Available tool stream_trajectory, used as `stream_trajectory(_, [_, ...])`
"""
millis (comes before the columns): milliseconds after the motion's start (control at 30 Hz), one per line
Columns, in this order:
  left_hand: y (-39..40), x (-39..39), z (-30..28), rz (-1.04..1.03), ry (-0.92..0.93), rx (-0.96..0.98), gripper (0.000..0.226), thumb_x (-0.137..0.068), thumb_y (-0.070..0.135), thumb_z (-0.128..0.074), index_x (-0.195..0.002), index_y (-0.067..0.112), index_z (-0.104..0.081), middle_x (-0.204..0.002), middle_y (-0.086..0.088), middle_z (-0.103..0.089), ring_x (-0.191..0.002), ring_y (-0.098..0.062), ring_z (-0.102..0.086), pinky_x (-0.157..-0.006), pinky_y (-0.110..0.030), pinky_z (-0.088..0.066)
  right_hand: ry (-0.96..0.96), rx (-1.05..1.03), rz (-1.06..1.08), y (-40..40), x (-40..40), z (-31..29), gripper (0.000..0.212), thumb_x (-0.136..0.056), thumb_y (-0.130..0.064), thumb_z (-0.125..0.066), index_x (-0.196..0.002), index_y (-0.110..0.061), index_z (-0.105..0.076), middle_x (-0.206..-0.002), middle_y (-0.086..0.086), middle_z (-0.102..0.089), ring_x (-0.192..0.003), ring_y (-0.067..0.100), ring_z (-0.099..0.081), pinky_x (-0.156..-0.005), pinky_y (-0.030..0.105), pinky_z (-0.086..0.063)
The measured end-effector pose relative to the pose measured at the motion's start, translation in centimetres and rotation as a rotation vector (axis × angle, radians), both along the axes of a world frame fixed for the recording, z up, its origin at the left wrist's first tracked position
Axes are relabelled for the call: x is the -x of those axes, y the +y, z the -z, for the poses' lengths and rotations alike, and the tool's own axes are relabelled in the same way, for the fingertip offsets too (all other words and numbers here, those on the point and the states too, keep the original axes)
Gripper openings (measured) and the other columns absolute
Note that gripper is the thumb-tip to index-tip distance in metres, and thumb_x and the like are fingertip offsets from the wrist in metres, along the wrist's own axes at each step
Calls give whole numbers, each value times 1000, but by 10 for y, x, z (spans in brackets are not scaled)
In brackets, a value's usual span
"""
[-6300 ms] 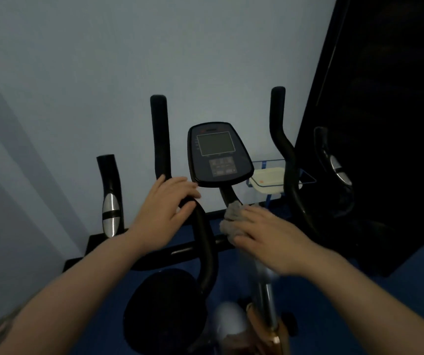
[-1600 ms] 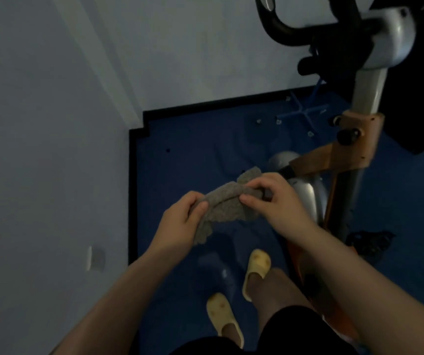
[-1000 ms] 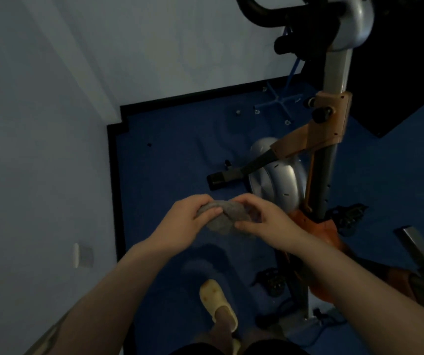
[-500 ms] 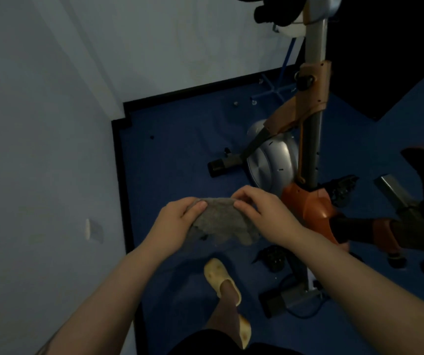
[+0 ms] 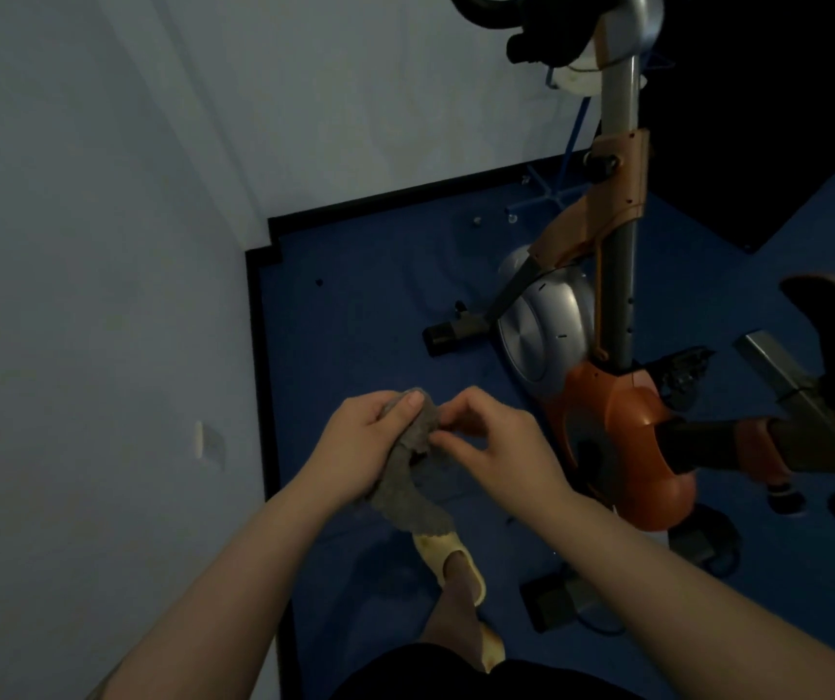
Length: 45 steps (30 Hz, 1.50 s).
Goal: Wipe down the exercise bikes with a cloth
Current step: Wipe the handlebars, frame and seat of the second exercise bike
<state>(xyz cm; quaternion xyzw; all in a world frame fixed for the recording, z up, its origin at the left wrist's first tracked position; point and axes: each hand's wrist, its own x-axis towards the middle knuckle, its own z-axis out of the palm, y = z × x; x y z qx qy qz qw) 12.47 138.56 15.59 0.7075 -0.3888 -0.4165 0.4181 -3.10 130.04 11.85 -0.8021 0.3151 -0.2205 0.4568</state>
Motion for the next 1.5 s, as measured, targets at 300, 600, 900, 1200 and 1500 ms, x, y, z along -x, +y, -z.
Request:
stream_trajectory(300, [6,-14,-10,103,-82,-15,67,-89,68,-34,-71,14,-70,-69,-4,-68,-64,-13,-62,-62,-12,-43,62,-61,-101,-17,4,-9,38,-77,-21,-79,-104,-31,-54,-102,-19,-63,-86,3,-61,-72,28,-50])
stream_trajectory(600, [15,-26,-33,202,-103,5,23,-84,38,-69,-62,32,-74,-67,13,-63,-65,1,-60,-61,-10,-43,267,116,-345,-27,12,-29,22,-77,-32,-79,-95,-30,-66,-84,-10,-51,-87,8,-48,-81,36,-45])
stream_trajectory(900, [41,-28,-38,313,-459,-17,36,-67,69,-64,-83,39,-76,-76,14,-61,-73,-2,-59,-68,-28,-50,250,-54,-362,-8,19,-43,41,-74,-20,-81,-96,-32,-49,-87,-4,-60,-77,10,-60,-72,37,-54])
stream_trajectory(1200, [64,-9,0,-20,-596,43,9,-87,36,-67,-87,30,-73,-84,12,-53,-80,-3,-54,-72,-23,-44,485,-87,23,34,9,-31,26,-81,-42,-71,-76,-19,-63,-73,-5,-63,-71,11,-60,-59,28,-46])
stream_trajectory(1500, [123,29,15,319,-250,19,48,-88,51,-56,-132,33,-55,-123,21,-56,-113,4,-53,-100,-23,-44,-16,-854,158,92,7,-27,19,-95,-28,-56,-93,-18,-73,-87,1,-73,-80,13,-69,-63,23,-53])
